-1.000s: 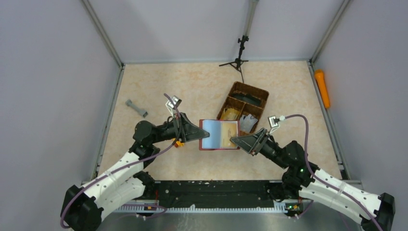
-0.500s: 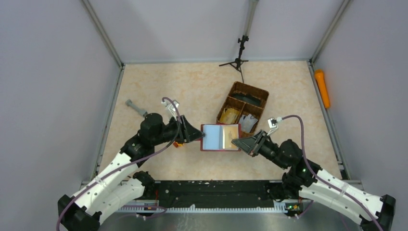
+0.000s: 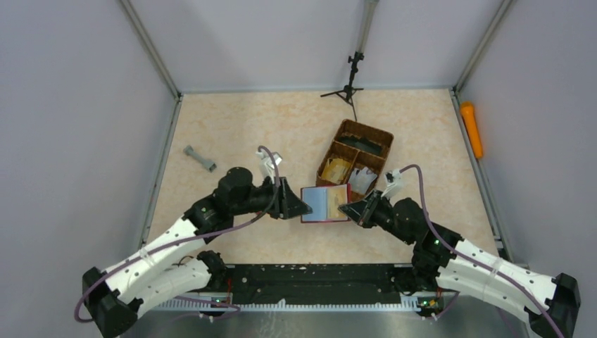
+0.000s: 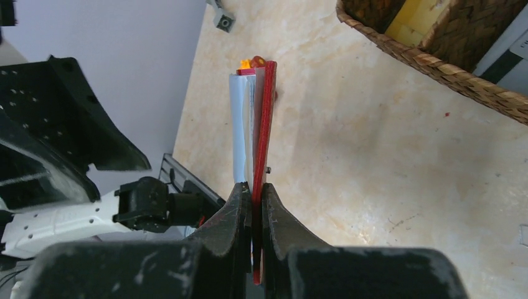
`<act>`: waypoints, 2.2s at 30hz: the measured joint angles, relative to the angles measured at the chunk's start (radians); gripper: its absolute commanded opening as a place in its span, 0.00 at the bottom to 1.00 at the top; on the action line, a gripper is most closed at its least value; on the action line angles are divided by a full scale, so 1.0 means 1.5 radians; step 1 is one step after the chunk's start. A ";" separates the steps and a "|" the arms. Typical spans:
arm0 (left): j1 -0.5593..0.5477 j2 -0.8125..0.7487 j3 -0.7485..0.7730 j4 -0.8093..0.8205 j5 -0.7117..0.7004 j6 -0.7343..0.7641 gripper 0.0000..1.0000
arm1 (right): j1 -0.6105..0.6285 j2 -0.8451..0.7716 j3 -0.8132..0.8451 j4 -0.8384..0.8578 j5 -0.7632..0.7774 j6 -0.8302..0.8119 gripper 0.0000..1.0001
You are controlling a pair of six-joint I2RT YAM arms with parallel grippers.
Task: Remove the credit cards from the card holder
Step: Remove the credit card from the card holder.
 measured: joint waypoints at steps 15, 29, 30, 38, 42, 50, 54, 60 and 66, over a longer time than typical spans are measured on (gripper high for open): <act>-0.075 0.160 -0.015 0.195 0.017 -0.041 0.32 | 0.000 0.002 -0.015 0.122 -0.095 0.016 0.00; -0.064 0.103 -0.051 0.234 0.013 -0.066 0.23 | 0.000 -0.003 -0.041 0.192 -0.138 0.061 0.00; -0.061 0.103 -0.059 0.250 0.022 -0.075 0.22 | 0.000 -0.002 -0.045 0.200 -0.142 0.064 0.00; -0.038 0.085 -0.106 0.325 0.061 -0.117 0.04 | -0.004 0.012 -0.079 0.284 -0.165 0.092 0.00; -0.033 0.057 -0.125 0.374 0.072 -0.143 0.00 | -0.004 0.014 -0.080 0.327 -0.177 0.105 0.08; -0.020 0.034 -0.130 0.392 0.087 -0.154 0.00 | -0.004 0.001 -0.086 0.375 -0.192 0.112 0.41; -0.012 0.031 -0.140 0.394 0.096 -0.165 0.00 | -0.004 -0.019 -0.099 0.381 -0.191 0.110 0.10; -0.008 0.031 -0.142 0.407 0.109 -0.175 0.00 | -0.004 -0.021 -0.099 0.365 -0.181 0.111 0.00; -0.003 0.024 -0.152 0.407 0.111 -0.179 0.00 | -0.004 -0.045 -0.099 0.338 -0.176 0.112 0.00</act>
